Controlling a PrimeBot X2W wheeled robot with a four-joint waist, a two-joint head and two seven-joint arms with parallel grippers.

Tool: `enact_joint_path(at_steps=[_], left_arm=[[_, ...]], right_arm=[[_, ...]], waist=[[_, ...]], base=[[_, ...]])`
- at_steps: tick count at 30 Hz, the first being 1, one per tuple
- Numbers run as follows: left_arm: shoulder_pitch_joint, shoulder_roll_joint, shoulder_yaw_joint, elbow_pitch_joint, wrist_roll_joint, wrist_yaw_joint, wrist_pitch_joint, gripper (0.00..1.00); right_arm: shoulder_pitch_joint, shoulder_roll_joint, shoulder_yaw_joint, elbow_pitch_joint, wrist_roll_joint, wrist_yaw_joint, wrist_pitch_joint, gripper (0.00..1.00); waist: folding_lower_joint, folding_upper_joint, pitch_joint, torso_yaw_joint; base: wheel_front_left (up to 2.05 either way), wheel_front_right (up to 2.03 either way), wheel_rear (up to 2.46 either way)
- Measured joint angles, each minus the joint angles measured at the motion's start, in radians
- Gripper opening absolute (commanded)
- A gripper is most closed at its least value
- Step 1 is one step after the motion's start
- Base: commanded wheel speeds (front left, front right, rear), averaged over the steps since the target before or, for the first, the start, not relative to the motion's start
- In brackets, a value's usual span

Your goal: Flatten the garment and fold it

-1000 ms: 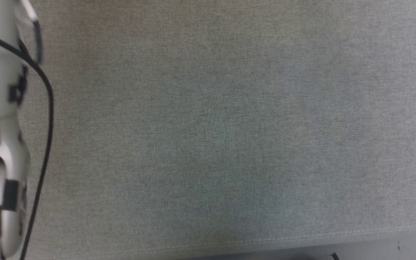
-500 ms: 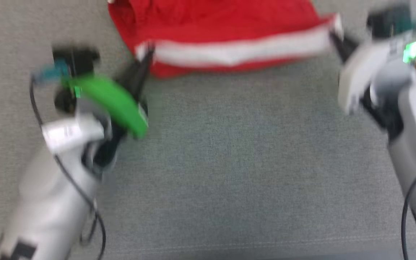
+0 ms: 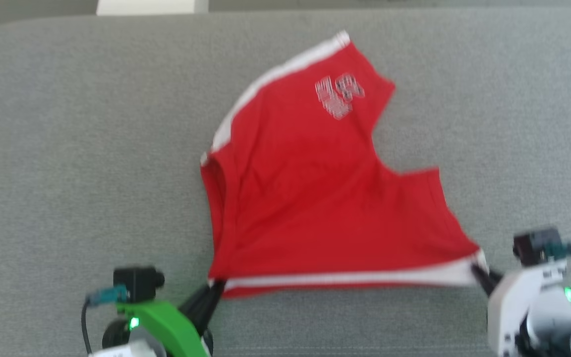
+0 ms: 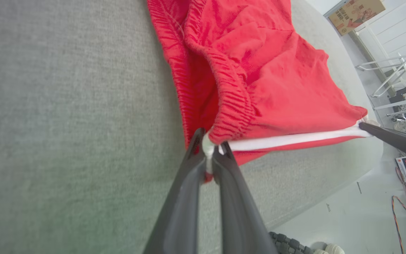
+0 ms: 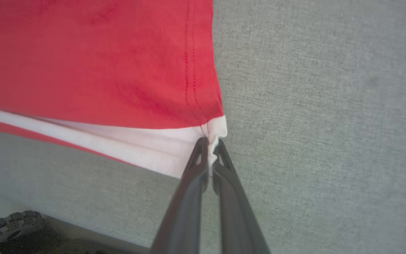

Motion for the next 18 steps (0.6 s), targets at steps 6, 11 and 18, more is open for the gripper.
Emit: enact_joint_path(at_steps=[6, 11, 18], left_arm=[[0.107, 0.038, -0.030, -0.090, -0.011, 0.039, 0.044, 0.00], [0.110, 0.013, -0.026, -0.137, -0.009, 0.039, 0.002, 0.00], [-0.021, -0.057, -0.030, -0.095, 0.039, 0.040, -0.034, 0.00]], right_arm=[[0.192, 0.068, -0.083, -0.129, -0.042, 0.000, 0.138, 0.00], [0.194, 0.088, -0.105, -0.217, -0.085, 0.000, 0.132, 0.00], [-0.002, 0.025, -0.053, -0.198, -0.134, 0.000, 0.068, 0.00]], waist=[[0.0000, 0.0000, -0.058, 0.020], [0.0000, 0.0000, -0.072, 0.040], [0.0000, 0.0000, -0.071, 0.071]], base=[[0.00, 0.00, 0.00], [0.00, 0.00, 0.00], [0.00, 0.00, 0.00]])
